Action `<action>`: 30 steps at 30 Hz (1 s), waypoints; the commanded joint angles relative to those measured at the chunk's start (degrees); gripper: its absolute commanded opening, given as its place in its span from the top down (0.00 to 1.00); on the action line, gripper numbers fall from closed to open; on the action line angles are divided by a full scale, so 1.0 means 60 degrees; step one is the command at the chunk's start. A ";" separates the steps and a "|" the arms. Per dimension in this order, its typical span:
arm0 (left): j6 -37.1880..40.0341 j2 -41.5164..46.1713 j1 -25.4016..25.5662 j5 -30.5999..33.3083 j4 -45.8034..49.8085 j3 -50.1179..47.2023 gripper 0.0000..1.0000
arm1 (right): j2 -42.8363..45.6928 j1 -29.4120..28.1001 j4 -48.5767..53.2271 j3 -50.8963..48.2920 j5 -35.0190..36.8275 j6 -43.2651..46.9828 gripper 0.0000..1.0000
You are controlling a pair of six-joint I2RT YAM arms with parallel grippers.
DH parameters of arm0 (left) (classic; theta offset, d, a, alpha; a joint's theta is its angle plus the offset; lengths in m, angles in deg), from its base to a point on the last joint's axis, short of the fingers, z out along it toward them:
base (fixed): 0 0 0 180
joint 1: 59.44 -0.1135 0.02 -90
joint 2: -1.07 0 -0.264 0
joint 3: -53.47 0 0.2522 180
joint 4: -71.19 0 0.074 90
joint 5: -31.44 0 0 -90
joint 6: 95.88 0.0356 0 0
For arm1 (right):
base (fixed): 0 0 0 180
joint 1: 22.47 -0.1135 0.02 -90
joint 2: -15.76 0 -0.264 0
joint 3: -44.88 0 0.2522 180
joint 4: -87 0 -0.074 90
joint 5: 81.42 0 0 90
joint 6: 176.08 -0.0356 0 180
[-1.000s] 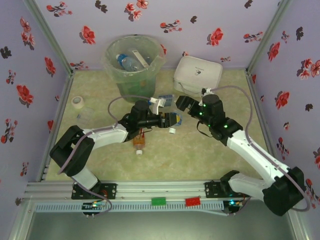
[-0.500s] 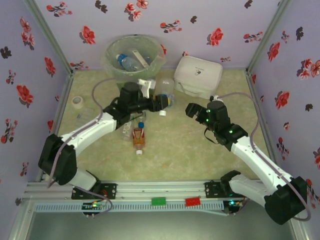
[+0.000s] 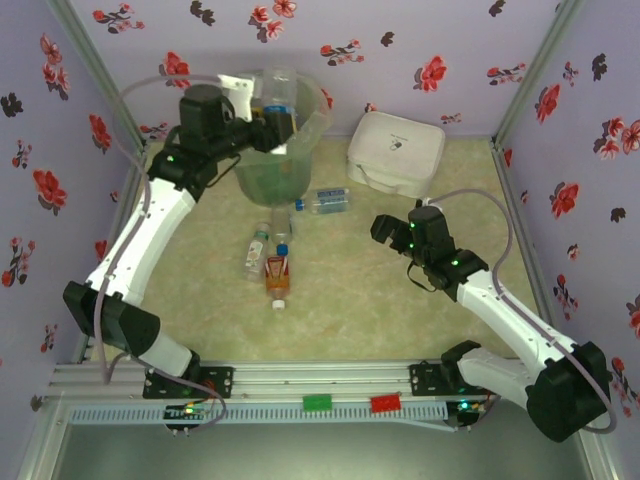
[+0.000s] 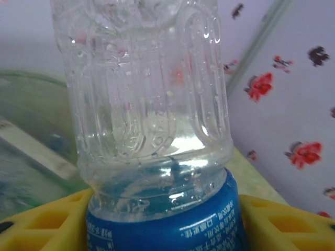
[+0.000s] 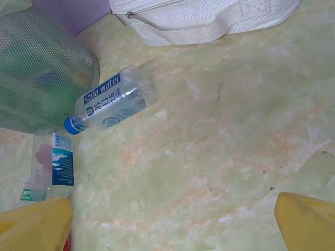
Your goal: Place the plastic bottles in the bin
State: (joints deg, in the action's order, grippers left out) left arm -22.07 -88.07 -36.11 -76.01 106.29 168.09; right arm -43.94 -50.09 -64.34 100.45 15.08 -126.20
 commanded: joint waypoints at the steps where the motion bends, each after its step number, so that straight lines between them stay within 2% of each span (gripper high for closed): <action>1: 0.1095 -0.0689 -0.0538 0.0586 0.1617 0.1520 0.72 | -0.0016 0.0090 -0.0122 -0.0202 0.0148 0.0274 0.00; 6: 0.1894 -0.2077 -0.0965 0.1425 0.3268 0.3913 0.72 | -0.0126 0.0098 -0.0195 -0.0242 0.0047 0.0360 0.00; 11: 0.1937 -0.3489 -0.1011 0.1389 0.4478 0.5725 0.71 | -0.0208 0.0106 0.0003 -0.0049 -0.0088 0.0457 0.00; 16: 0.1551 -0.4458 -0.0999 0.1105 0.4717 0.6506 0.67 | -0.0138 0.0102 0.0235 0.0031 -0.0080 0.0285 0.00; 17: 0.1457 -0.4650 -0.0997 0.1026 0.4757 0.6648 0.60 | -0.0127 0.0106 0.0304 0.0050 -0.0086 0.0284 0.00; 18: 0.1376 -0.4775 -0.0992 0.0966 0.4815 0.6791 0.45 | -0.0103 0.0105 0.0338 0.0064 -0.0094 0.0293 0.00; 19: 0.1274 -0.4890 -0.0984 0.0946 0.4910 0.7011 0.23 | -0.0099 0.0106 0.0370 0.0064 -0.0095 0.0319 0.00; 20: 0.1201 -0.4948 -0.0962 0.0942 0.4991 0.7148 0.05 | -0.0075 0.0106 0.0399 0.0053 -0.0064 0.0339 0.00; 21: 0.1189 -0.4914 -0.0946 0.0947 0.5011 0.7205 0.00 | -0.0070 0.0093 0.0401 0.0029 -0.0031 0.0356 0.00; 25: 0.1112 -0.4217 -0.0907 0.0987 0.4865 0.6781 0.00 | -0.0306 0.0098 0.0090 -0.0175 0.0084 0.0440 0.00; 27: 0.1064 -0.3483 -0.0896 0.0991 0.4446 0.5994 0.00 | -0.0643 0.0106 -0.0247 -0.0196 0.0084 0.0576 0.00; 30: 0.0833 -0.1996 -0.0851 0.1006 0.3364 0.3990 0.00 | -0.1452 0.0105 -0.0828 0.0067 -0.0041 0.0951 0.00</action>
State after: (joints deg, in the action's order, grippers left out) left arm -15.21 -109.12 -41.81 -69.15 132.00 197.49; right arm -49.40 -49.83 -65.55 99.72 14.62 -123.47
